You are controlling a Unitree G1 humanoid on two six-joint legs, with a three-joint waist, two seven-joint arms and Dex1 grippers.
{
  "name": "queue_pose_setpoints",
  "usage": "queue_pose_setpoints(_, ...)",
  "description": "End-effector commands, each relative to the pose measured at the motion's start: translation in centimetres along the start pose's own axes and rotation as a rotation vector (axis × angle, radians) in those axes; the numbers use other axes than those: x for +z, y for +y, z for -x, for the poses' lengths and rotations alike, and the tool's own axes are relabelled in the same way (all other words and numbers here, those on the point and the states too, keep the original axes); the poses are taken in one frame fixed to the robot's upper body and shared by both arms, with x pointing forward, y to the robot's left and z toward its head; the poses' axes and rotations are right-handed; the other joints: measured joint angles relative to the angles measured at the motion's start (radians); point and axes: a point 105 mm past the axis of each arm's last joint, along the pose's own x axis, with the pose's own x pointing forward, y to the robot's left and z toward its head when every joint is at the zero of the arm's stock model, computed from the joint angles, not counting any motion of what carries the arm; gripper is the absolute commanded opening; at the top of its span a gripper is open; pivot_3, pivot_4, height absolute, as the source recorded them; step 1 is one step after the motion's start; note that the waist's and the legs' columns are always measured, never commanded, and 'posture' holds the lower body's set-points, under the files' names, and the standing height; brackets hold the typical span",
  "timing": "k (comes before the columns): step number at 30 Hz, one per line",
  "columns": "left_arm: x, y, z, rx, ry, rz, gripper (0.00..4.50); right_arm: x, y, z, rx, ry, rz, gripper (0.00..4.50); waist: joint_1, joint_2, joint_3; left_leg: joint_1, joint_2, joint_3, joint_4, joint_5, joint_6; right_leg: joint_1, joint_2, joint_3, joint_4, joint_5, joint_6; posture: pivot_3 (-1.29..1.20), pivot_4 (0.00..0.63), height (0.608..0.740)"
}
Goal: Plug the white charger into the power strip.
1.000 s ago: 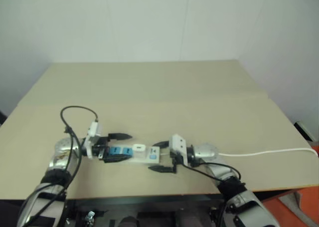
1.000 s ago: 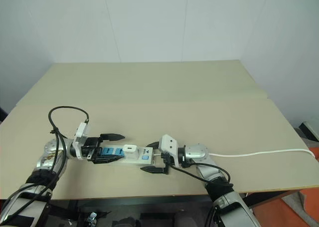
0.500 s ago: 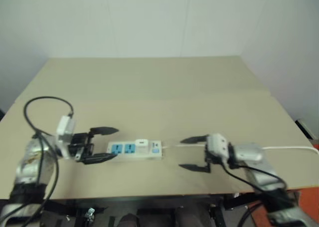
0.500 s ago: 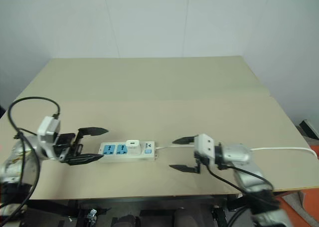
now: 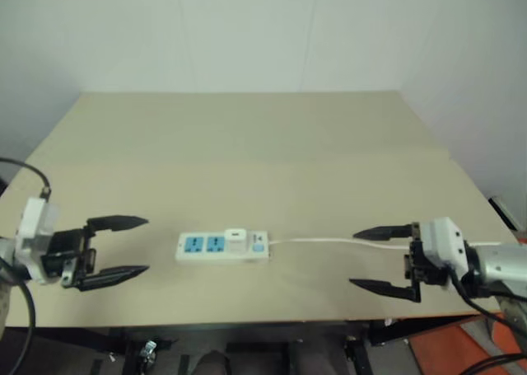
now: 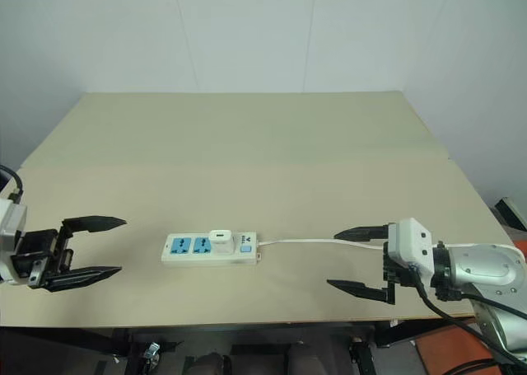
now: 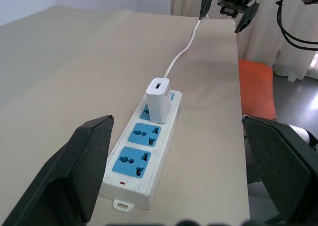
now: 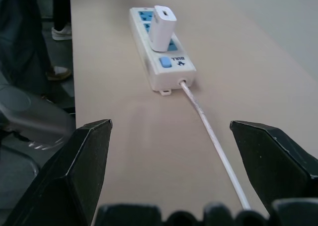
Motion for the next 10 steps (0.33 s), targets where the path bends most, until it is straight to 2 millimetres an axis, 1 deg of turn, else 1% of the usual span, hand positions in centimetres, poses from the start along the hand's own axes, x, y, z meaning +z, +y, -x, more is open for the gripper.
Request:
queue_pose_setpoints(1, 1.15, 0.03, 0.21, 0.015, -0.019, -0.038, 4.50, 0.76, -0.26, 0.69, -0.035, 0.014, 0.032, 4.46, 0.001, 0.000, 0.000, 0.000, 0.000, 0.000, 0.000, 0.000, 0.000, 0.000, 0.000, 0.000, 0.000, 0.000, 0.000, 0.00, 0.150, 0.740)
queue_pose_setpoints(6, 0.47, 0.18, 0.31, 0.023, 0.018, -0.036, 4.50, 0.38, -0.23, 1.05, -0.062, 0.038, 0.018, 4.46, 0.002, 0.000, 0.000, 0.000, 0.000, 0.000, 0.000, 0.000, 0.000, 0.000, 0.000, 0.000, 0.000, 0.000, 0.000, 0.00, 0.150, 0.740)
queue_pose_setpoints(10, 0.40, 0.32, 0.08, 0.036, 0.008, -0.036, 4.50, 0.02, -0.08, 1.09, -0.071, 0.056, 0.013, 4.46, 0.003, 0.000, 0.000, 0.000, 0.000, 0.000, 0.000, 0.000, 0.000, 0.000, 0.000, 0.000, 0.000, 0.000, 0.000, 0.00, 0.150, 0.740)
